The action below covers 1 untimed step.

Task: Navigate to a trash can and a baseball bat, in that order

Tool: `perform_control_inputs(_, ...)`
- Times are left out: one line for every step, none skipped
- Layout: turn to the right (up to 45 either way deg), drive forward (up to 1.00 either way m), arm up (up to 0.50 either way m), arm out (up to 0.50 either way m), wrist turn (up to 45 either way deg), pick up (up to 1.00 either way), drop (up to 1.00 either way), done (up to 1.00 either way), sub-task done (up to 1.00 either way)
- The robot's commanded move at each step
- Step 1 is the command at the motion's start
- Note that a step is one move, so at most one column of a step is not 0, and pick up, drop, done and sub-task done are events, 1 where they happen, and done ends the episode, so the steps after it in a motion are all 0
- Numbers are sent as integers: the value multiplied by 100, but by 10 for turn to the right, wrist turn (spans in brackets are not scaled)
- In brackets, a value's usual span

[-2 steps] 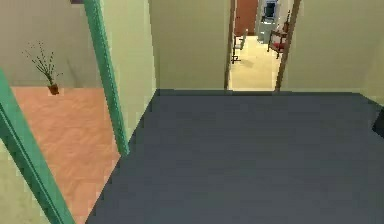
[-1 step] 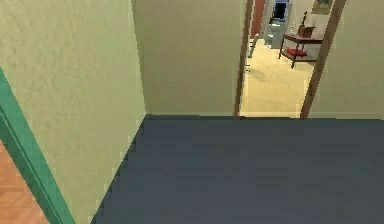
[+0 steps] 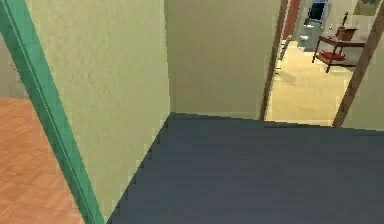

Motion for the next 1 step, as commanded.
perform_control_inputs(-30, 0, 0, 0, 0, 0, 0, 0, 0)
